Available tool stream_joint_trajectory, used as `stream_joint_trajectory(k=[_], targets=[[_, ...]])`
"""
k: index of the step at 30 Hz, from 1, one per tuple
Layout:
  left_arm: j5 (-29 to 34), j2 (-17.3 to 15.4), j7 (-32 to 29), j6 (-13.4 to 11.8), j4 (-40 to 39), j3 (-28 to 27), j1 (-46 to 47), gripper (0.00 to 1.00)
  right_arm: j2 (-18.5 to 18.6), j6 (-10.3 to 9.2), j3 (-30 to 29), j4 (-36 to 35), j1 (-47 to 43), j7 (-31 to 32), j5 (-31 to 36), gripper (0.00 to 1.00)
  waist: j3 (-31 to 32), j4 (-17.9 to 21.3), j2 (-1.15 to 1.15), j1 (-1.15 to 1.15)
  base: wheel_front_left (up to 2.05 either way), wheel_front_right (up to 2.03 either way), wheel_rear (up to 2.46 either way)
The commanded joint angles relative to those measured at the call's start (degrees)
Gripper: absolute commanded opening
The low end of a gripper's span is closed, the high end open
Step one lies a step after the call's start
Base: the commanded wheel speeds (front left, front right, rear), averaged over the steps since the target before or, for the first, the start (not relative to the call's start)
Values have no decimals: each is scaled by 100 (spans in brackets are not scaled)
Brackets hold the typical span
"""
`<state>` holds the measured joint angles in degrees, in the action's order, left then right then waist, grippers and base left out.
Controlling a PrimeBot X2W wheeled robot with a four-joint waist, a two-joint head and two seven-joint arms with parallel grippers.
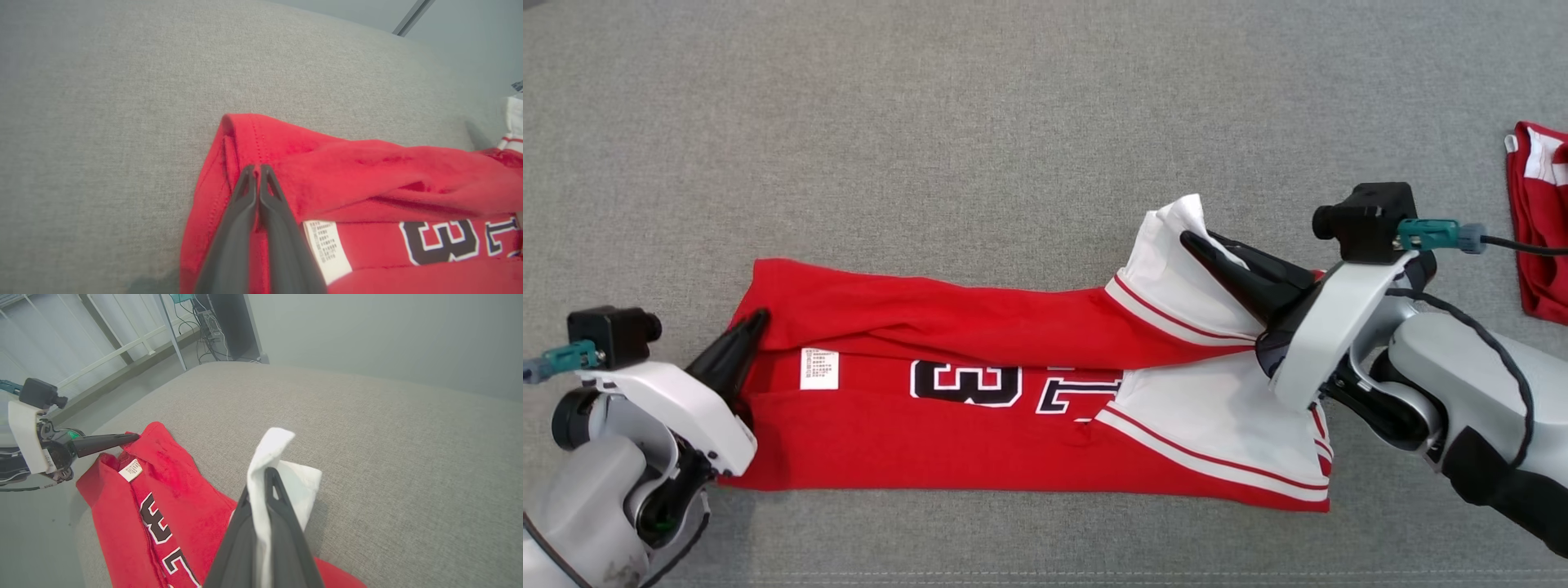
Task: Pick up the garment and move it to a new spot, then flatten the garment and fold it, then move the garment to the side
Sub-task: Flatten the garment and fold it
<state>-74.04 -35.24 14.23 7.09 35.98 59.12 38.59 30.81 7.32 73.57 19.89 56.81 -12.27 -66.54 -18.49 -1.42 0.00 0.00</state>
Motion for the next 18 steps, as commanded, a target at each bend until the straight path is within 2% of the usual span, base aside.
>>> stream_joint_trajectory(k=[1,5,7,8,11,12,13,14,15,16,18], targets=[[-10,-286,76,40,-46,-159,14,0,141,17,-27,-172,-204,24,-63,0,25,-2,0,0,0,0,0],[-118,-351,60,40,-104,7,-72,0,364,17,-24,-563,-423,380,-41,0,97,-7,0,0,0,0,0],[-155,-376,61,40,-111,67,-97,11,461,17,-23,-719,-536,554,-13,0,126,-8,0,0,0,0,0],[-168,-386,62,40,-102,95,-109,12,502,17,-23,-777,-586,601,-23,0,140,-9,0,0,0,0,0],[-183,-384,64,40,-23,173,-126,42,614,17,-23,-849,-706,744,7,0,186,-11,0,0,0,0,0],[-192,-373,65,40,6,193,-130,76,631,17,-23,-847,-747,781,-26,4,205,-12,0,0,0,0,0],[-200,-358,66,40,46,212,-137,100,646,17,-23,-859,-770,809,-3,26,224,-12,0,0,0,0,0],[-205,-344,66,40,102,229,-142,100,650,17,-23,-857,-799,796,-34,43,248,-11,0,0,0,0,0],[-212,-329,67,40,181,228,-147,100,655,17,-23,-839,-838,809,-69,90,280,-10,0,0,0,0,0],[-210,-317,69,40,301,205,-153,100,671,17,-23,-777,-882,870,-98,100,315,-6,0,0,0,0,0],[-162,-279,72,39,541,158,-161,100,690,17,-22,-699,-973,970,-167,100,391,-7,0,0,0,0,0]])
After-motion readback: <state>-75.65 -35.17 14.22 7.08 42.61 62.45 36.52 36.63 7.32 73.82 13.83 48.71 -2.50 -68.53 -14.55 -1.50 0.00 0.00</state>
